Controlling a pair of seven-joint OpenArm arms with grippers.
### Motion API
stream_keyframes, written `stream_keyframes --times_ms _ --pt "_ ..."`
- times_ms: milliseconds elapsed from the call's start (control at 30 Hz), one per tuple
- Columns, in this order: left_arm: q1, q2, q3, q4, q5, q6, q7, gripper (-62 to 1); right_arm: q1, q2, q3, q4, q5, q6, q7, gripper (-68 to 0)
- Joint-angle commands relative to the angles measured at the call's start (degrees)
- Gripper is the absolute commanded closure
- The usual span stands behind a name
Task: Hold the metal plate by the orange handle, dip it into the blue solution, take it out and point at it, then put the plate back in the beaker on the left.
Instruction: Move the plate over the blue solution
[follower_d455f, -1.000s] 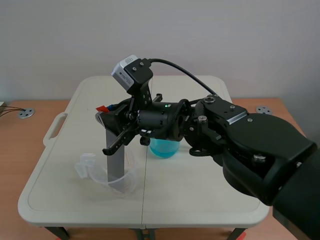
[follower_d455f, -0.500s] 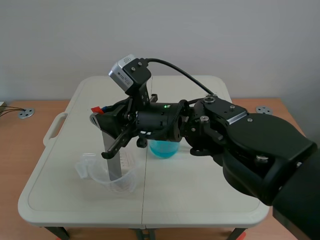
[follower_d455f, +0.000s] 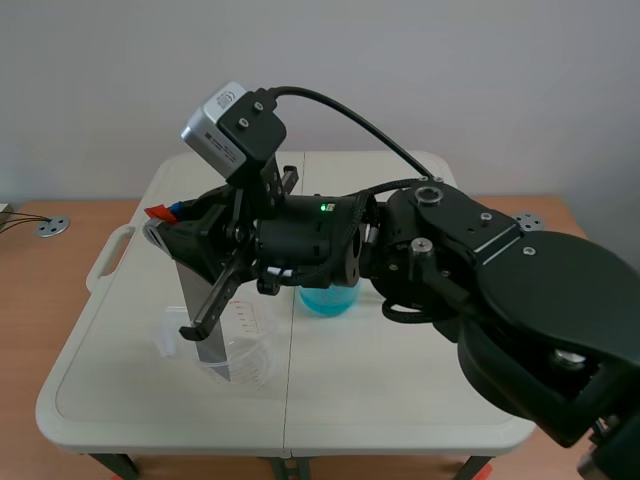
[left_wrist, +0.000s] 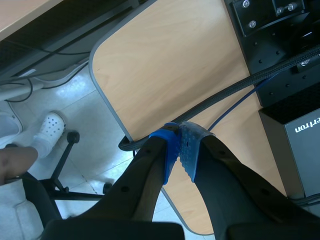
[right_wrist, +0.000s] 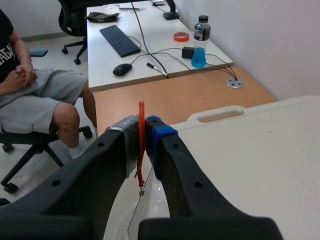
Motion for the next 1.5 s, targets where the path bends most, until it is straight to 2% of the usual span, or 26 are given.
stream_keyframes --times_ms 0,267,533,967,1200,1467 --pt "-0.17 0.39 0.28 0.61 -0.15 -0.13 -0.35 -3.0 0.42 0.72 0.13 3.1 0.09 0.0 1.03 -1.3" --pt "-0.17 0.46 0.28 0.61 -0.13 -0.13 -0.37 -3.0 -0.94 3.91 0.46 13.29 -2.84 -0.07 -0.74 -1.3" --pt "-0.94 0.42 0.22 0.61 -0.11 -0.09 -0.15 -3.0 -0.94 4.66 3.61 18.18 -2.8 -0.22 -2.4 -1.3" --pt "-5.95 -0.2 -6.29 2.97 -0.13 -0.04 -0.11 -3.0 -0.9 4.63 9.44 21.33 -2.67 -0.22 -4.2 -1.3" --pt "-6.84 -3.58 -7.02 7.89 -0.22 0.13 -0.15 -3.0 -0.74 4.63 14.53 21.35 -2.34 -0.2 -4.76 -1.3" --pt "-10.75 -3.72 -10.16 12.83 -1.01 0.09 0.09 -3.0 -0.33 5.81 19.06 21.35 -2.36 0.37 -5.33 -1.3"
